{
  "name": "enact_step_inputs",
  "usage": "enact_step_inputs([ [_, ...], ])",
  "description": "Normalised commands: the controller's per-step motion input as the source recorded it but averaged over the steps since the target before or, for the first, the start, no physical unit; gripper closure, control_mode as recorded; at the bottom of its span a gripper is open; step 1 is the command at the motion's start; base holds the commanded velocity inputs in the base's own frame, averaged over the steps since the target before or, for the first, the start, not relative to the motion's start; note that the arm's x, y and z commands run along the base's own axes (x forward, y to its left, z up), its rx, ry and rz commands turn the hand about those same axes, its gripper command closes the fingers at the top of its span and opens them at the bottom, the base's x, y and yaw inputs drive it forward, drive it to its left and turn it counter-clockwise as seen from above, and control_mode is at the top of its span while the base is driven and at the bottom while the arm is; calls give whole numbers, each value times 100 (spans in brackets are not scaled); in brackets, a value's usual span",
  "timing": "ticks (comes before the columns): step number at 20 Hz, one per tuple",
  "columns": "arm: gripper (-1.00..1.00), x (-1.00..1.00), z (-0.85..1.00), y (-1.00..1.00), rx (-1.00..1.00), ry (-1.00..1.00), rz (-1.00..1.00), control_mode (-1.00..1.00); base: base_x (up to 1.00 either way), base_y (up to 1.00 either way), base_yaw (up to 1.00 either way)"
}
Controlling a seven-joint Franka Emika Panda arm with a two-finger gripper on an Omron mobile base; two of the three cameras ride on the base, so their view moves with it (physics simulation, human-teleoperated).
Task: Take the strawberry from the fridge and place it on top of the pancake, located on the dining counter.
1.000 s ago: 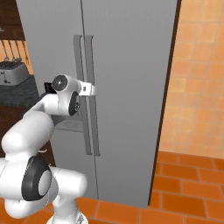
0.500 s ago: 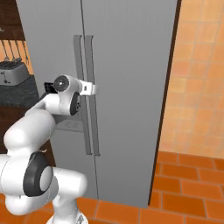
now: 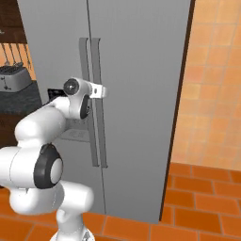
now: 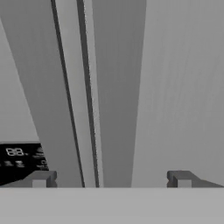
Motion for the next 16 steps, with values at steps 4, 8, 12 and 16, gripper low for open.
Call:
enact_step_inputs([
  [4, -100, 46, -6, -10, 0, -13, 1, -100, 0, 0, 0],
  [8, -100, 40, -1, -7, 0, -8, 0, -100, 0, 0, 0],
  [12, -100, 60, 0, 0, 0, 0, 0, -100, 0, 0, 0],
  [16, -100, 67, 0, 0, 0, 0, 0, -100, 0, 0, 0],
])
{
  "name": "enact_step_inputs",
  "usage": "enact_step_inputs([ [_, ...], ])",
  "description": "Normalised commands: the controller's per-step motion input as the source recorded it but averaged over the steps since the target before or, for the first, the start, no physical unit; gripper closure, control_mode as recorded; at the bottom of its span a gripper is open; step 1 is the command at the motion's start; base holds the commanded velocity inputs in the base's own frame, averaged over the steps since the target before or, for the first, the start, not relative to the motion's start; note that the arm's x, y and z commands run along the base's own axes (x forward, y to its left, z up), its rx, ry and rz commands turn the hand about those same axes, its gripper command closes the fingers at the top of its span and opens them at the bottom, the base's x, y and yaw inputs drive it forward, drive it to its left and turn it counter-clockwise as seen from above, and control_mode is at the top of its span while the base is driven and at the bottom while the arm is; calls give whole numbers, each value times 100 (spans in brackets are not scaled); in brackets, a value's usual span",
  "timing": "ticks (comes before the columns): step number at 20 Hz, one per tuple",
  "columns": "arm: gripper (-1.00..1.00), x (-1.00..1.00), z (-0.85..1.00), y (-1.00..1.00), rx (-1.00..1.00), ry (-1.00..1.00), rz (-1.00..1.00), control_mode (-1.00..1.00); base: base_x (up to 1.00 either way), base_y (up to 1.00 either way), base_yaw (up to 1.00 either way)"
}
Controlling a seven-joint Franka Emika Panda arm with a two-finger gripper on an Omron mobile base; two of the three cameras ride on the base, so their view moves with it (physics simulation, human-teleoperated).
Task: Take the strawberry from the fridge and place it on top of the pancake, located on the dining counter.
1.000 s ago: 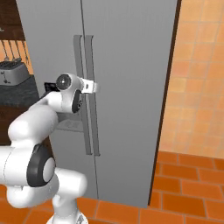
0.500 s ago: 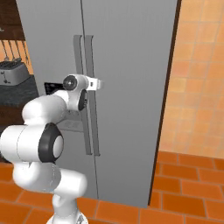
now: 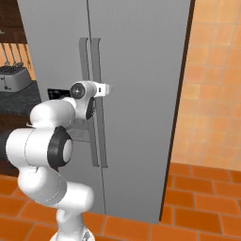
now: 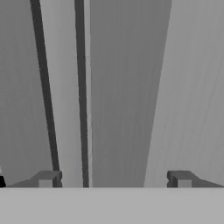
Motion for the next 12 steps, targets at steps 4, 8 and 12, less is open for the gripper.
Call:
enact_step_inputs([
  [4, 100, 64, -1, 0, 0, 0, 0, -100, 0, 0, 0],
  [8, 100, 31, 0, 0, 0, 1, 0, -100, 0, 0, 0],
  [12, 100, -19, 2, -8, 0, 2, 0, -100, 0, 0, 0],
])
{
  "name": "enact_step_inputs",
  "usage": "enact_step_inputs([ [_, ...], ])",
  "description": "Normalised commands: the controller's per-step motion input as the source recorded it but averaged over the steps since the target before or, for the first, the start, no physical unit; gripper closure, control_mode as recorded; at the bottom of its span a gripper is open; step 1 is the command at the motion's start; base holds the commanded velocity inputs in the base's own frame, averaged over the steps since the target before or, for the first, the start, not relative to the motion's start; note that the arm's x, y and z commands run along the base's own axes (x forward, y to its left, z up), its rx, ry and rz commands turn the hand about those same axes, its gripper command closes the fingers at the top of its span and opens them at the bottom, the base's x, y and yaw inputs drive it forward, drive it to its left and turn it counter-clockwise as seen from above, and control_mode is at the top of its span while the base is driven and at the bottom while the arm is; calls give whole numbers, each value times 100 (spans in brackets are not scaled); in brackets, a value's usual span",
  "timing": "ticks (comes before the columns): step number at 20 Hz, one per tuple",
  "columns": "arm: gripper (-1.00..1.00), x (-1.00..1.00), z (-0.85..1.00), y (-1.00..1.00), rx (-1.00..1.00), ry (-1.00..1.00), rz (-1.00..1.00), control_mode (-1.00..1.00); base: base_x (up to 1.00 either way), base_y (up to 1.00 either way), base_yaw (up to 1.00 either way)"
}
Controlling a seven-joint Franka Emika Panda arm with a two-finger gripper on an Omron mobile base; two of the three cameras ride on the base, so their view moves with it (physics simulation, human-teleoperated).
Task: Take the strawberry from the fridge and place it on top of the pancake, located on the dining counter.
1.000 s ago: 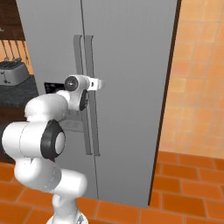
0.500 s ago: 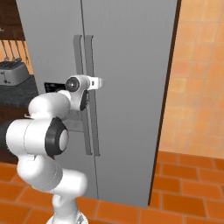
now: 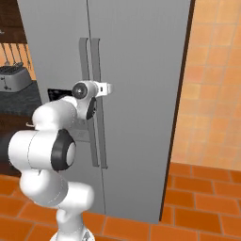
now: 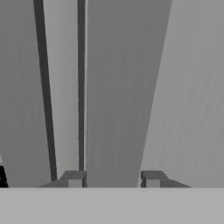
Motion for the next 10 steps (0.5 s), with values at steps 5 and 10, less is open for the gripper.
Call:
enact_step_inputs([
  [5, 100, -88, 14, -42, 0, 3, 0, -100, 0, 0, 0],
  [10, 100, -99, 20, -60, 0, 3, 0, -100, 0, 0, 0],
])
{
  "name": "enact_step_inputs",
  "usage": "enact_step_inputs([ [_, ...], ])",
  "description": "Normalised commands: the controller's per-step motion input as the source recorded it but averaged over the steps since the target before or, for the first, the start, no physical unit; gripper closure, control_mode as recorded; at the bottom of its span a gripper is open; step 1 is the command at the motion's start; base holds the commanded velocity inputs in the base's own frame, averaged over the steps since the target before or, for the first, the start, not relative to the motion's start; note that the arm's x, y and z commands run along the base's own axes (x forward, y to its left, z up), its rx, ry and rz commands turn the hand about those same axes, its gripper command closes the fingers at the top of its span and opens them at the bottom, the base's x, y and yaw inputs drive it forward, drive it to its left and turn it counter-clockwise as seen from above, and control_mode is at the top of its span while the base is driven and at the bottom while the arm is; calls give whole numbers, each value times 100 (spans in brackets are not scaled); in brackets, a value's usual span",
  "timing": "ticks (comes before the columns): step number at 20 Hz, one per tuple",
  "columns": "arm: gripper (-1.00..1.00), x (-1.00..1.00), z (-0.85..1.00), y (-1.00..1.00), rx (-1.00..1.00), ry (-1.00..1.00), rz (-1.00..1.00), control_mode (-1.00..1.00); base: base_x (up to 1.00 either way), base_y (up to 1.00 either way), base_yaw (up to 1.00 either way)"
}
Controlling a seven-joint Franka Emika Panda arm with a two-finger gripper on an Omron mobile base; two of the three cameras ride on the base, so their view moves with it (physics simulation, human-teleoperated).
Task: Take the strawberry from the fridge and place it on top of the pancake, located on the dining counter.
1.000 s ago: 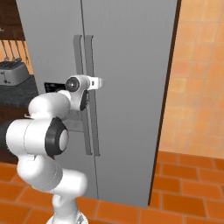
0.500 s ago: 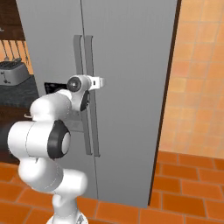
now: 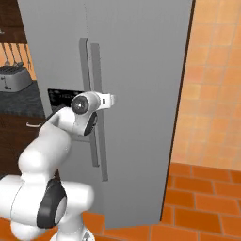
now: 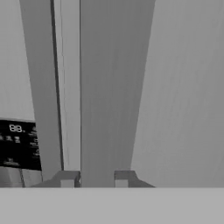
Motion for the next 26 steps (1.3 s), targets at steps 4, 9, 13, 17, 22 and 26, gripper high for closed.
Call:
enact_step_inputs([
  [4, 100, -91, 30, -72, 0, 14, 0, -100, 0, 0, 0],
  [9, 100, -76, 13, -63, 0, 16, 0, -100, 0, 0, 0],
  [13, -100, -3, -30, 0, -16, 5, 0, -100, 0, 0, 0],
  [17, -100, -87, 5, -21, 0, -12, 0, -100, 0, 0, 0],
  [22, -100, -89, 45, 1, -1, -3, -3, -100, 0, 0, 0],
  [26, -100, -22, 52, 87, -19, 2, -18, -100, 0, 0, 0],
])
